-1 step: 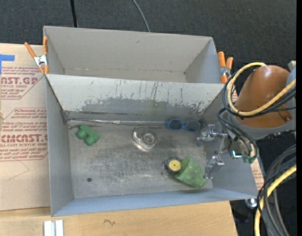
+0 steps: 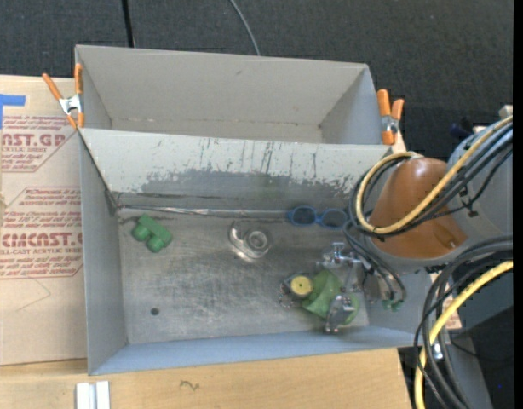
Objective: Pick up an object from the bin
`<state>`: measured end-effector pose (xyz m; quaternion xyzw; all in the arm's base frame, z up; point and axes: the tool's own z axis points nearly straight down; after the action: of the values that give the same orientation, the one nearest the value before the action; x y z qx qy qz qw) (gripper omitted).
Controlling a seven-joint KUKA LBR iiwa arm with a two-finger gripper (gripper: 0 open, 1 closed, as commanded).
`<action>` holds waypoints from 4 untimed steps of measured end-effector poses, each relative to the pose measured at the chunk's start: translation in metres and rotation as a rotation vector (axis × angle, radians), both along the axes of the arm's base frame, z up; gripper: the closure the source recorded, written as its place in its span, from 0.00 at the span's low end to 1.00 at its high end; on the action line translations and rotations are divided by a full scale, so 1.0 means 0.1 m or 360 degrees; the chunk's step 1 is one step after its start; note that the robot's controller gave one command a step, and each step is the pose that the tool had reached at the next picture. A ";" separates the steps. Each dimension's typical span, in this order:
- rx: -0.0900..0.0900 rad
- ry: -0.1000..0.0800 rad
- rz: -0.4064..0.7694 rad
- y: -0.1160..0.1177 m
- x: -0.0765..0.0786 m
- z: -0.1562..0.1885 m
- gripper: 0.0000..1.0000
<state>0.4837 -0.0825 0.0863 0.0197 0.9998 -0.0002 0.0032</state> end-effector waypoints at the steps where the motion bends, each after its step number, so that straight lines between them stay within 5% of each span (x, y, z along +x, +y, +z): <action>1: 0.0002 0.0007 -0.0099 0.08 -0.03 0.23 0.00; 2: 0.0003 0.0012 -0.0297 0.02 -0.03 0.13 0.00; 3: 0.0011 0.0039 -0.1039 0.02 -0.06 -0.14 0.00; 4: 0.0021 -0.0002 -0.1240 0.41 0.50 -0.09 0.00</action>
Offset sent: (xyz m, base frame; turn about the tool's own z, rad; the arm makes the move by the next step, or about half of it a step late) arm -0.0031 0.0067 0.0222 0.0632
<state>0.5340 -0.0412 0.0769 0.3980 0.9174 0.0052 0.0035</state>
